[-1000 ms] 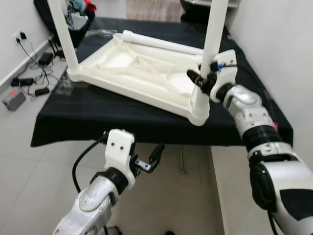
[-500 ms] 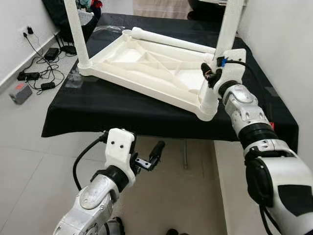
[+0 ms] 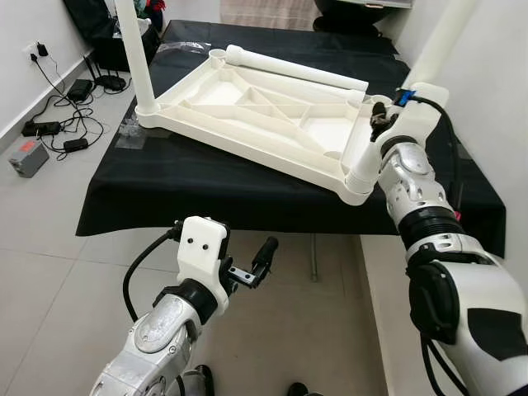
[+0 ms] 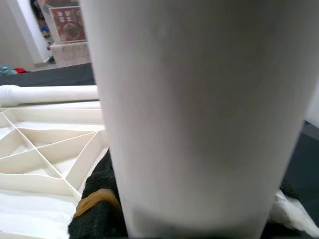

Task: Building children table

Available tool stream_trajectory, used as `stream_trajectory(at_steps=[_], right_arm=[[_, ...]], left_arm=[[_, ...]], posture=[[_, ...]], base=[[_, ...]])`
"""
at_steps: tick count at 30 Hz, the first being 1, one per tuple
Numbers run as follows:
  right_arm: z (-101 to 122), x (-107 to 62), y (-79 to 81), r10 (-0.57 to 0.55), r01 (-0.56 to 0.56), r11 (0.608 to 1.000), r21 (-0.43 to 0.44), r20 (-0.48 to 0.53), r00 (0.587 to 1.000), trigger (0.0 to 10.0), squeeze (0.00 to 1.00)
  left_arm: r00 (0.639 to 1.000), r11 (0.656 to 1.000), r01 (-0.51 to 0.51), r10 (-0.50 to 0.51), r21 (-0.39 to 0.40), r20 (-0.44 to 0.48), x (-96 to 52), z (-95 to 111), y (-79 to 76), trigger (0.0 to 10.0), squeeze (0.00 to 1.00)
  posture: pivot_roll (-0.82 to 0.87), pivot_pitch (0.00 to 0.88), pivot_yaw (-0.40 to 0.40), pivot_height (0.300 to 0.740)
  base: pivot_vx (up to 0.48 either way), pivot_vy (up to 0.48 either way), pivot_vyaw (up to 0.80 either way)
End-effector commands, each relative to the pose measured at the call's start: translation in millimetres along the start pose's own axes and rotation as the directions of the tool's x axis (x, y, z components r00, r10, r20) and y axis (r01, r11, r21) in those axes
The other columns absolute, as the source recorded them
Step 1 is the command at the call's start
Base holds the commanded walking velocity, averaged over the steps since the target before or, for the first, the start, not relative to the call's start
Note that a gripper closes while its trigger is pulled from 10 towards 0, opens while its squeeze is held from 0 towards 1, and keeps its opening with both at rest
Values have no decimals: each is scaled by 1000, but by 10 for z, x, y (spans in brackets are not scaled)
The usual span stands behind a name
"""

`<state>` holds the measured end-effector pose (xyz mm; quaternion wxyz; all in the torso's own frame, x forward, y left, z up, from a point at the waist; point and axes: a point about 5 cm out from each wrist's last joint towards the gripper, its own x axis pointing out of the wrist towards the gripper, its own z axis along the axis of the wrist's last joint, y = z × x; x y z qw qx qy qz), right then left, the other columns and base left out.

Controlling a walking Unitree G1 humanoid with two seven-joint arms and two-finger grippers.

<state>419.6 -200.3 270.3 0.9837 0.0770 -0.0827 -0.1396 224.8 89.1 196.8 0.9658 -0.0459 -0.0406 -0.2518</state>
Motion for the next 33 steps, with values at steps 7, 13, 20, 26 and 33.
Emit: stream_trajectory(at_steps=[7,13,20,26,33], right_arm=[[-334,-110,111,-11,9,1000,-24,-79,997,10000,0],[-443,-172,91,-112,107,993,-58,-75,991,10000,0],[-467,-196,191,-81,80,997,-20,-91,993,10000,0],[-408,-201,387,86,-77,990,118,-78,993,10000,0],[-151,-193,547,232,-242,939,243,68,970,10000,0]], left_arm=[[1000,1000,7,-7,7,-7,-11,-20,-10,10000,0],[1000,1000,8,-8,5,-4,-8,-18,-19,10000,0],[1000,1000,6,-6,7,-4,-11,-11,-17,10000,0],[1000,1000,6,-6,6,-2,-8,-10,-22,10000,0],[1000,1000,6,-6,7,-2,1,-11,-22,10000,0]], posture=[[121,243,-88,740],[118,248,-89,740],[118,252,-88,740],[114,251,-90,740],[115,251,-91,740]], base=[[0,0,0],[0,0,0],[0,0,0],[0,0,0],[0,0,0]])
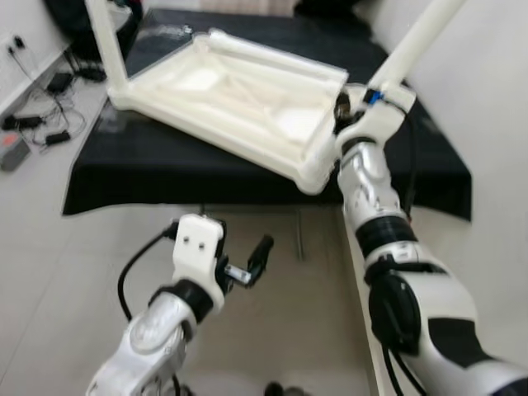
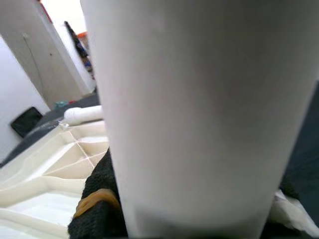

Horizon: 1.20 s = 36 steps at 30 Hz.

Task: Building children table

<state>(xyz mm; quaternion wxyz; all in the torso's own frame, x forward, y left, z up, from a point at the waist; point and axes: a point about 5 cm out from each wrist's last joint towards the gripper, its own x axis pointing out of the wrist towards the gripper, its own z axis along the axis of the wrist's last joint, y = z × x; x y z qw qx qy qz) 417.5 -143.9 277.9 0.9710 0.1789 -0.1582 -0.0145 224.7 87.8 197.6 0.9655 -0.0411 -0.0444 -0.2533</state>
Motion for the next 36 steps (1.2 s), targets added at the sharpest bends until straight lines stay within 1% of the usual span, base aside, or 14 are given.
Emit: stream_trajectory(at_steps=[1,8,11,14,17,18,21,22,26,27,29,30,34,36], right_arm=[[-117,-29,10,33,-32,999,11,-49,998,10000,0],[262,58,247,296,-298,955,4,90,951,10000,0],[327,70,271,331,-332,943,-4,108,937,10000,0],[418,74,343,451,-450,892,-41,113,885,10000,0],[461,48,431,609,-606,793,-61,80,789,10000,0],[461,48,431,609,-606,793,-61,80,789,10000,0],[636,11,488,781,-780,624,-50,77,620,10000,0],[682,10,482,804,-802,595,-60,76,590,10000,0],[786,55,383,804,-795,594,-123,48,593,10000,0],[821,92,300,772,-757,626,-187,12,636,10000,0],[821,92,300,772,-757,626,-187,12,636,10000,0],[802,103,209,754,-738,623,-258,-54,655,10000,0],[696,52,104,788,-800,531,-280,-184,587,10000,0],[672,49,67,778,-799,530,-286,-210,592,10000,0]], left_arm=[[1000,1000,2,-2,-4,-6,-3,-16,-9,10000,0],[1000,1000,1,-1,-4,-4,-5,-19,-8,10000,0],[1000,1000,1,-1,-4,-4,-3,-20,-7,10000,0],[1000,1000,1,-1,-4,-3,0,-19,-7,10000,0],[1000,1000,1,-1,-5,-2,-1,-19,-9,10000,0],[1000,1000,1,-1,-5,-2,-1,-19,-9,10000,0],[1000,1000,2,-2,-7,-3,-8,-22,-20,10000,0],[1000,1000,2,-2,-8,-3,-9,-23,-24,10000,0],[1000,1000,6,-6,-9,-4,-11,-31,-39,10000,0],[1000,1000,9,-9,-10,-3,-12,-32,-47,10000,0],[1000,1000,9,-9,-10,-3,-12,-32,-47,10000,0],[1000,1000,11,-11,-12,-4,-17,-34,-48,10000,0],[1000,1000,16,-16,-12,-5,-24,-32,-54,10000,0],[1000,1000,17,-17,-12,-5,-25,-31,-58,10000,0]], posture=[[115,252,-92,740],[112,251,-92,740],[110,250,-93,740],[111,252,-94,740],[111,253,-94,740],[111,253,-94,740],[112,249,-97,740],[112,249,-97,740],[112,248,-95,740],[115,243,-101,740],[115,243,-101,740],[113,241,-99,740],[117,238,-97,740],[120,237,-100,740]], base=[[0,0,0],[0,0,0],[0,0,0],[0,0,0],[0,0,0],[0,0,0],[0,0,0],[0,0,0],[0,0,0],[0,0,0],[0,0,0],[0,0,0],[0,0,0],[0,0,0]])
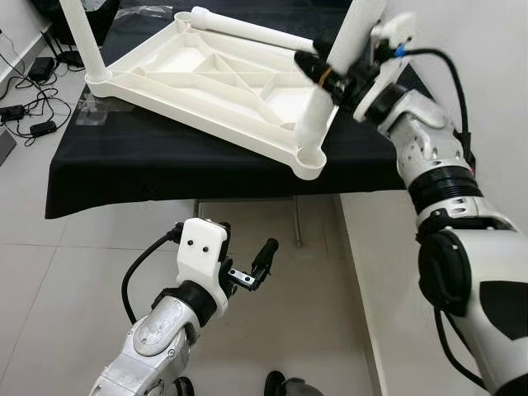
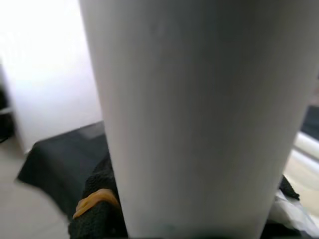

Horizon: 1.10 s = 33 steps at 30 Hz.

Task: Building children table

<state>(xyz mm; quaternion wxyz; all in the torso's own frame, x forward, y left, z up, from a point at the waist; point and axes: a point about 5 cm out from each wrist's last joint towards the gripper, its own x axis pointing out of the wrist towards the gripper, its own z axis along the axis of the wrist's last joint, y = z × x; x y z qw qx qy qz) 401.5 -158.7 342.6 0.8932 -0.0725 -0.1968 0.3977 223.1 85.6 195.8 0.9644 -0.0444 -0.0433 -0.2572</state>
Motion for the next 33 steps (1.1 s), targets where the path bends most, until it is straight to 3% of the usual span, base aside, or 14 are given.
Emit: stream_trajectory(at_steps=[1,10,18,27,29,30,32,33], right_arm=[[-60,-85,-42,1,-1,1000,-5,-51,999,10000,0],[-29,-158,-106,-20,19,998,66,22,1000,10000,0],[-64,-71,-25,10,-11,998,60,27,1000,10000,0],[-89,22,7,-64,62,996,57,28,998,10000,0],[25,48,-84,-214,207,975,85,81,973,10000,0],[25,48,-84,-214,207,975,85,81,973,10000,0],[176,23,-197,-360,339,930,142,163,919,10000,0],[205,13,-207,-374,351,925,147,189,908,10000,0]], left_arm=[[1000,1000,13,-13,-4,-4,-24,-10,-40,10000,0],[1000,1000,20,-21,-6,-8,-29,-13,-51,10000,0],[1000,1000,24,-24,-9,-7,-27,-4,-67,10000,0],[1000,1000,18,-18,-10,-5,-24,4,-70,10000,0],[1000,1000,-3,3,0,7,-13,25,-46,10000,0],[1000,1000,-3,3,0,7,-13,25,-46,10000,0],[998,999,-47,47,13,35,22,84,16,10000,0],[996,997,-77,76,30,53,44,122,59,10000,0]], posture=[[121,237,-96,740],[121,242,-93,740],[126,251,-96,740],[129,259,-98,740],[125,255,-99,740],[125,255,-99,740],[126,247,-102,740],[123,242,-100,740]], base=[[0,0,0],[0,0,0],[0,0,0],[0,0,0],[0,0,0],[0,0,0],[0,0,0],[0,0,0]])
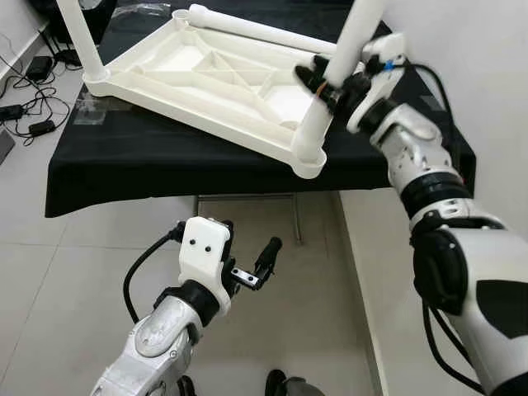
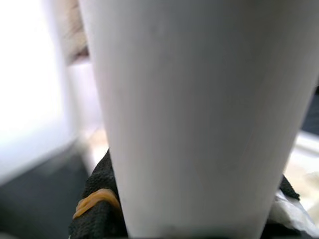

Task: Building children table

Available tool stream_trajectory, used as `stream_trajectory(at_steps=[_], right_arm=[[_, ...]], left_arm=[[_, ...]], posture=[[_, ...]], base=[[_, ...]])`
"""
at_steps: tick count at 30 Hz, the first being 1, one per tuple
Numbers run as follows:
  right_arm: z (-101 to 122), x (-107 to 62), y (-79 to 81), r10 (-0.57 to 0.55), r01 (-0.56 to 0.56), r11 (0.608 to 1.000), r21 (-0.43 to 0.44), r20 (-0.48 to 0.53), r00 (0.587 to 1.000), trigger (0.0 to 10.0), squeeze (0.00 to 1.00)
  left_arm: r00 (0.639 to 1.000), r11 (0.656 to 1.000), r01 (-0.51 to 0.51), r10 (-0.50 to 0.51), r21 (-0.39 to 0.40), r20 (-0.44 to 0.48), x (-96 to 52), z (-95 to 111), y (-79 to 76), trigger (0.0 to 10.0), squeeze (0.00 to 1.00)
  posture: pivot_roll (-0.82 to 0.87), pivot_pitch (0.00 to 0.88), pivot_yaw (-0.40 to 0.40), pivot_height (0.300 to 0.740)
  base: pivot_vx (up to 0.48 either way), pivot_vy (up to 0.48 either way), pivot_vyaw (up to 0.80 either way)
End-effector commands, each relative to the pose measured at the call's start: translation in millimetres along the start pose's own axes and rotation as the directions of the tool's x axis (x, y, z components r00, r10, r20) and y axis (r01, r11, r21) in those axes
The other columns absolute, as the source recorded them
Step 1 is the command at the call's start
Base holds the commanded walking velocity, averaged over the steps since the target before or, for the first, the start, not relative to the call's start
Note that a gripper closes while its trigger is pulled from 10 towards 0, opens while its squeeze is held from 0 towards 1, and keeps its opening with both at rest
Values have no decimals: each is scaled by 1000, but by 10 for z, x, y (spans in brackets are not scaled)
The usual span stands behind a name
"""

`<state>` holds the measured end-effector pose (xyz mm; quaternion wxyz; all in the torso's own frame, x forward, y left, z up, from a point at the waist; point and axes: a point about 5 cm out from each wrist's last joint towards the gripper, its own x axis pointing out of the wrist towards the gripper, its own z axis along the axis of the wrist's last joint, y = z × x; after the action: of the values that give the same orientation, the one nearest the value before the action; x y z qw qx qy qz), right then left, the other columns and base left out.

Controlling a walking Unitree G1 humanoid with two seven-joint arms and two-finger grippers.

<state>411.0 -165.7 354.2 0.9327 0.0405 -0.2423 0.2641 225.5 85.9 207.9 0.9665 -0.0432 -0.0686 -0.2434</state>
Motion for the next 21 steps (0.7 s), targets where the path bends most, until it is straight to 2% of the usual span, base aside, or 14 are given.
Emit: stream_trajectory(at_steps=[1,7,10,15,21], right_arm=[[145,10,-48,-47,47,999,3,82,996,10000,0],[84,-37,-15,-27,29,999,-13,112,993,10000,0],[66,-43,-4,-25,27,1000,-16,113,993,10000,0],[81,-29,1,-41,42,999,-7,124,992,10000,0],[86,-15,22,-46,51,998,-37,125,991,10000,0]], left_arm=[[999,999,-51,51,17,3,13,3,51,10000,0],[990,992,-110,104,61,94,118,203,193,10000,0],[988,989,-119,109,91,106,133,237,227,10000,0],[988,989,-119,109,90,105,131,236,254,10000,0],[990,990,-112,103,90,100,130,216,245,10000,0]], posture=[[123,242,-100,740],[120,225,-93,740],[120,224,-94,740],[118,218,-94,740],[122,215,-97,740]], base=[[0,0,0],[44,0,0],[273,0,0],[321,0,0],[374,0,0]])
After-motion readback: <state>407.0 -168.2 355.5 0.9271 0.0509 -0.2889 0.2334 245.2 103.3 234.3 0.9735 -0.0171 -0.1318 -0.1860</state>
